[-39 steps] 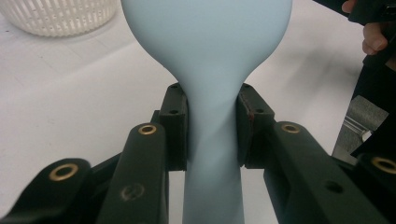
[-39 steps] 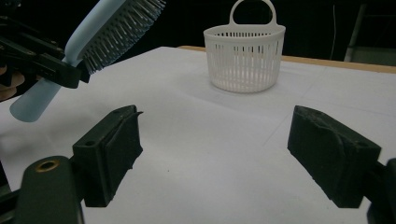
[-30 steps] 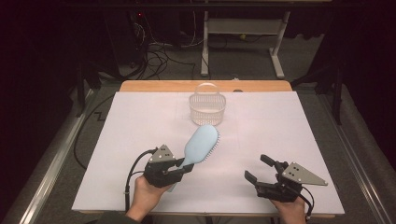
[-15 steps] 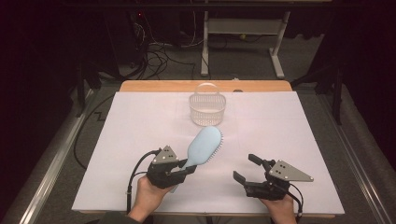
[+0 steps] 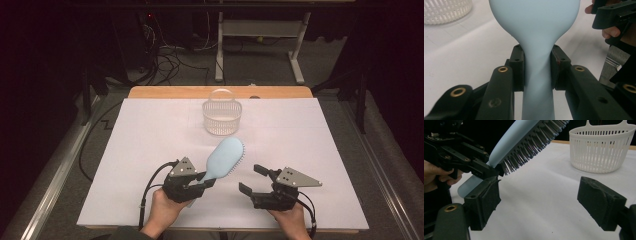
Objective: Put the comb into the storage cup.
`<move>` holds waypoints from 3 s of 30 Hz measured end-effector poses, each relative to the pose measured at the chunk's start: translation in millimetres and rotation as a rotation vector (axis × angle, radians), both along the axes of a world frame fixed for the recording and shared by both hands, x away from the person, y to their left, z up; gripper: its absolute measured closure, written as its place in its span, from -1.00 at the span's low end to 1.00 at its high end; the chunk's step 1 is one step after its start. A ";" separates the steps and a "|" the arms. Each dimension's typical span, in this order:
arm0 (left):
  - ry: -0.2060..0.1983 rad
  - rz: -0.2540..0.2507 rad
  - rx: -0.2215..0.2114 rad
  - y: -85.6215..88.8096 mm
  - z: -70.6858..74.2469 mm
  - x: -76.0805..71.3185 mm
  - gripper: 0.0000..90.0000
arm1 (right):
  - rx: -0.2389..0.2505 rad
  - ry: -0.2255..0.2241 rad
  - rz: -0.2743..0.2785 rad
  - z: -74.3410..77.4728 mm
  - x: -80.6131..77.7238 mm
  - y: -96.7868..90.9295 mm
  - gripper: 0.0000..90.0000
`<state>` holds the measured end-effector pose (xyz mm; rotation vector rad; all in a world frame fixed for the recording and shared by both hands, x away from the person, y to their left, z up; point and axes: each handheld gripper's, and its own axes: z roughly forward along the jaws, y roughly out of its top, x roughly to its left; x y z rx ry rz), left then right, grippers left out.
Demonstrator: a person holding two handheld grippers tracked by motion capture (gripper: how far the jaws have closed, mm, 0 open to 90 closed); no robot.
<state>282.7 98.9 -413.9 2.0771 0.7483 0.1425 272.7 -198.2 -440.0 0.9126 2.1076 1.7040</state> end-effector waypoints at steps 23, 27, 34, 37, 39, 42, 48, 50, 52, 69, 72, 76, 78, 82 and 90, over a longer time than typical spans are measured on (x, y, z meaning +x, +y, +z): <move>-0.021 -0.027 0.032 -12.4 -2.8 -3.3 0.50 | 0.019 0.056 0.030 7.8 12.2 23.8 -0.59; -0.018 -0.032 0.038 -14.3 -3.8 -2.8 0.49 | 0.029 0.060 0.030 9.2 14.1 24.2 -0.60; -0.029 -0.042 0.051 -19.2 -4.4 -5.2 0.49 | 0.042 0.082 0.035 11.2 16.7 26.6 -0.59; -0.040 -0.046 0.058 -22.0 -4.3 -6.8 0.49 | 0.045 0.084 0.034 11.3 17.1 26.6 -0.58; -0.041 -0.048 0.057 -23.6 -4.7 -7.0 0.49 | 0.048 0.091 0.034 11.2 17.7 26.4 -0.57; -0.039 -0.049 0.060 -24.7 -5.0 -6.9 0.49 | 0.049 0.100 0.033 10.4 18.7 27.1 -0.57; -0.040 -0.055 0.056 -27.5 -5.6 -7.3 0.49 | 0.064 0.129 0.038 8.7 22.6 28.9 -0.56; -0.034 -0.057 0.056 -28.0 -5.8 -7.0 0.49 | 0.064 0.133 0.039 7.7 24.2 30.3 -0.56; -0.033 -0.059 0.050 -28.6 -6.0 -7.0 0.49 | 0.067 0.144 0.042 7.2 25.5 31.4 -0.54; -0.049 -0.055 0.045 -28.3 -3.6 -8.5 0.49 | 0.096 0.199 0.096 14.7 28.7 29.9 -0.25; -0.053 -0.055 0.045 -28.1 -3.1 -8.6 0.49 | 0.112 0.208 0.106 16.0 29.3 28.8 -0.18; -0.053 -0.059 0.036 -26.3 -1.2 -8.1 0.49 | 0.146 0.249 0.129 19.1 31.9 27.3 -0.07; -0.054 -0.060 0.030 -25.3 -0.2 -8.0 0.49 | 0.151 0.256 0.136 21.3 32.0 27.9 -0.04; -0.054 -0.060 0.025 -24.1 0.5 -7.8 0.49 | 0.169 0.279 0.151 22.8 33.4 28.2 0.03; -0.070 -0.065 0.017 -22.8 1.2 -8.2 0.48 | 0.186 0.289 0.177 25.6 33.5 28.9 0.15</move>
